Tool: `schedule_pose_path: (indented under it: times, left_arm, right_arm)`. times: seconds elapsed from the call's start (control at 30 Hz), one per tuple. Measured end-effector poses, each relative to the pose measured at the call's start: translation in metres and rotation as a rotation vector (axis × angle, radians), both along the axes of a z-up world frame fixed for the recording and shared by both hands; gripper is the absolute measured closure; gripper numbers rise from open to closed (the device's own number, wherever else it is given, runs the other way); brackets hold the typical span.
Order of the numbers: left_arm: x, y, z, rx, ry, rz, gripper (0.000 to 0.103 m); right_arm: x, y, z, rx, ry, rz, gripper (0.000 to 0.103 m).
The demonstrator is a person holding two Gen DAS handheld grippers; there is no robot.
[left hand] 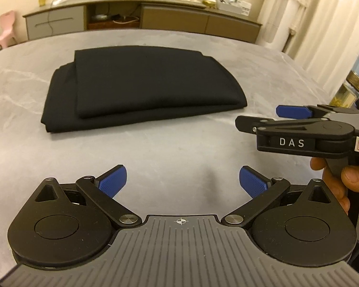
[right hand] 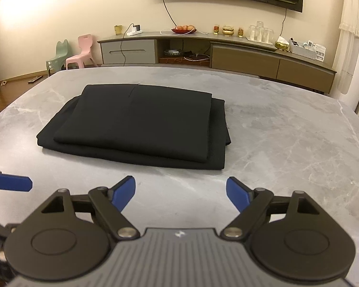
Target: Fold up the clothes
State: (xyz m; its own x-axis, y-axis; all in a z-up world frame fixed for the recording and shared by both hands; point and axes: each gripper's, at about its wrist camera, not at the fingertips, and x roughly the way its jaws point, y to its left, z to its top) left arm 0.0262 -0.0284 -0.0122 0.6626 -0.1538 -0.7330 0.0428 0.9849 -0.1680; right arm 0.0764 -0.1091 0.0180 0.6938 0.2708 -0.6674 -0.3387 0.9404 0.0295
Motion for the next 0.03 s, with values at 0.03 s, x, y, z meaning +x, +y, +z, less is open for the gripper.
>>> schedule_pose_path:
  times: [0.03]
  left_arm:
    - [-0.0002,0.0003,-0.0002,0.000,0.001,0.002,0.008]
  right_arm:
    - [-0.0001,0.0002,-0.0001,-0.001,0.000,-0.001,0.018]
